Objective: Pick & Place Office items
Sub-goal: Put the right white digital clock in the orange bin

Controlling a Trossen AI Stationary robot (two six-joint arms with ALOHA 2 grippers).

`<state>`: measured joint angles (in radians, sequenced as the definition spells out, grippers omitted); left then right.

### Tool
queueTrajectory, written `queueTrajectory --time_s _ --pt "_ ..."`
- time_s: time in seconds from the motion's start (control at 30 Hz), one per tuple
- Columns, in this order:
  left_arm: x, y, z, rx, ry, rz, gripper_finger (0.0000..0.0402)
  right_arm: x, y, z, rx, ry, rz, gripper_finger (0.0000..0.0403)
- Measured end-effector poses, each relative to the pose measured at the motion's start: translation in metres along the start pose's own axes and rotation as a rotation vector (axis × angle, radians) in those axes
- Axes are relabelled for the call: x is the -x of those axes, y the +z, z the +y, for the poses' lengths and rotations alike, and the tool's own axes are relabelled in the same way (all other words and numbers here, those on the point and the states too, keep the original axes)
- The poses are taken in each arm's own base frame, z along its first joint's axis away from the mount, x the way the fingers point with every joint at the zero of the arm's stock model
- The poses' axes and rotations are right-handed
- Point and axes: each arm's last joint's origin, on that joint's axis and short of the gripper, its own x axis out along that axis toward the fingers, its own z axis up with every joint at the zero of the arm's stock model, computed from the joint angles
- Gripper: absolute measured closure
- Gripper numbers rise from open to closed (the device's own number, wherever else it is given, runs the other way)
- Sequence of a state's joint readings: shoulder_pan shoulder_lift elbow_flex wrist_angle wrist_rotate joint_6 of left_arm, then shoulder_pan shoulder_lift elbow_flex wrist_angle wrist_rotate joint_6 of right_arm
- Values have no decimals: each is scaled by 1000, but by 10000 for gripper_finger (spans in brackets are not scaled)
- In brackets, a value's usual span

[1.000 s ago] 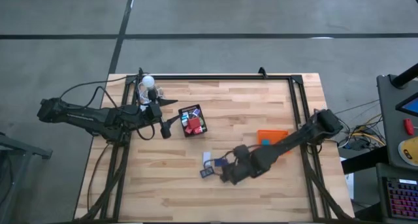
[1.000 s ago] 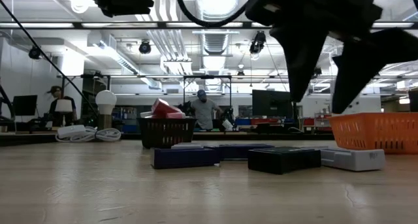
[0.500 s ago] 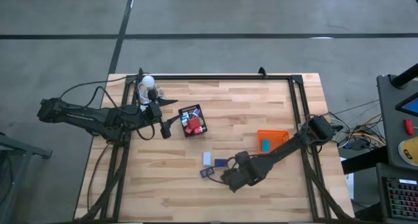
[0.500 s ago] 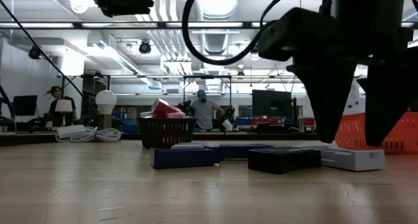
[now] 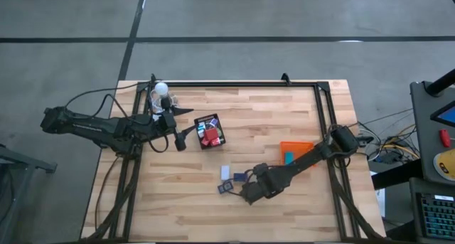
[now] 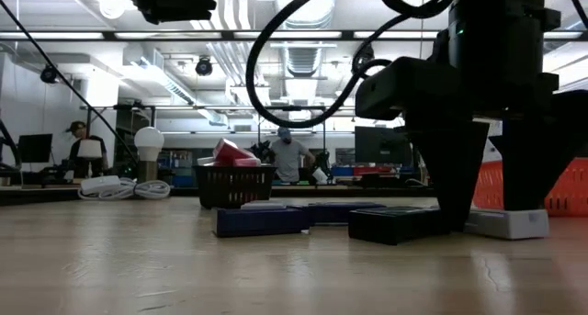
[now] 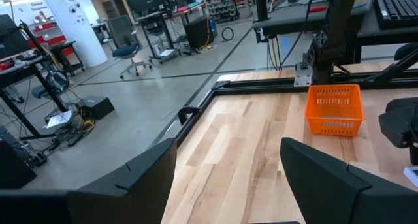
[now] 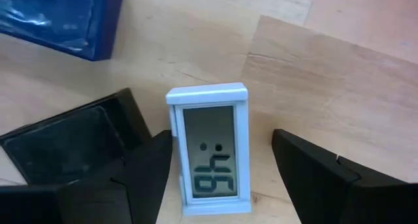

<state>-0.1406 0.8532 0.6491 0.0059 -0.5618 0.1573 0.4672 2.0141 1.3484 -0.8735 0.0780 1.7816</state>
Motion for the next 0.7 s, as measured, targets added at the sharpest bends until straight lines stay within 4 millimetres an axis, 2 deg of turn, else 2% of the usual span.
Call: queueTrajectory --time_s 0.17,0.3,0.7 --pt "0 0 0 -1 0 1 126 0 2 0 5 0 3 143" --pt "0 0 0 -1 0 1 126 0 2 -1 8 -4 3 161" --pt "0 0 0 -1 0 1 126 1 2 0 7 3 2 265"
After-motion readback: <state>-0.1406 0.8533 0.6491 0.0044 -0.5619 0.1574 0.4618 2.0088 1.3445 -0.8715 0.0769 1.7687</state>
